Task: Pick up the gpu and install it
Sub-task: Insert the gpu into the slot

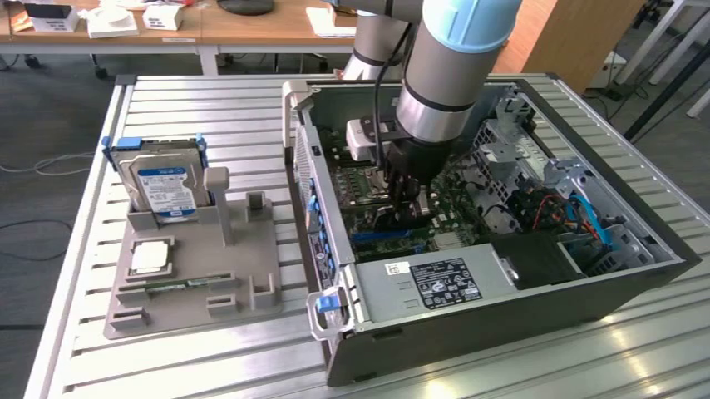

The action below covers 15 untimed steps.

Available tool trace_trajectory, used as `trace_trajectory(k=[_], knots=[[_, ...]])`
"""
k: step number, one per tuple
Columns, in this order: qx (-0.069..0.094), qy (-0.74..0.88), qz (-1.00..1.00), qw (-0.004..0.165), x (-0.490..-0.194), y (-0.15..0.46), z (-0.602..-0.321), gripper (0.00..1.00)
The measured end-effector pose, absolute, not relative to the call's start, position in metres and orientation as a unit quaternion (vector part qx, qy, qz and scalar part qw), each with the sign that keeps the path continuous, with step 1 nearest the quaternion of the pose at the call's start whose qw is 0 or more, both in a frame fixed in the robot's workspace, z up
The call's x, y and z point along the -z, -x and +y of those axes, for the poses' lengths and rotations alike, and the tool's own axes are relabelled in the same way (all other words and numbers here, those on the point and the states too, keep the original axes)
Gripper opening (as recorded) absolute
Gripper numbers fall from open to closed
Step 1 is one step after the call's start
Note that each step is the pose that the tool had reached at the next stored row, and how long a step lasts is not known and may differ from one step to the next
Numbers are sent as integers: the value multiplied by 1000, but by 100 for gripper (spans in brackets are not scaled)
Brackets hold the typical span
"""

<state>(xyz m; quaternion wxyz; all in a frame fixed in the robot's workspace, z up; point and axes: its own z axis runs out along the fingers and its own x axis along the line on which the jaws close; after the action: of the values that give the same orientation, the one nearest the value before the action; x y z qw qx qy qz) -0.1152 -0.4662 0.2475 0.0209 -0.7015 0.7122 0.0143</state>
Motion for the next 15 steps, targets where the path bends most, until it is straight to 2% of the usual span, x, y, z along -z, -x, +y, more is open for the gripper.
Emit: trace_trajectory(k=[15], knots=[[-14, 700, 714, 21, -249, 115, -467, 27]])
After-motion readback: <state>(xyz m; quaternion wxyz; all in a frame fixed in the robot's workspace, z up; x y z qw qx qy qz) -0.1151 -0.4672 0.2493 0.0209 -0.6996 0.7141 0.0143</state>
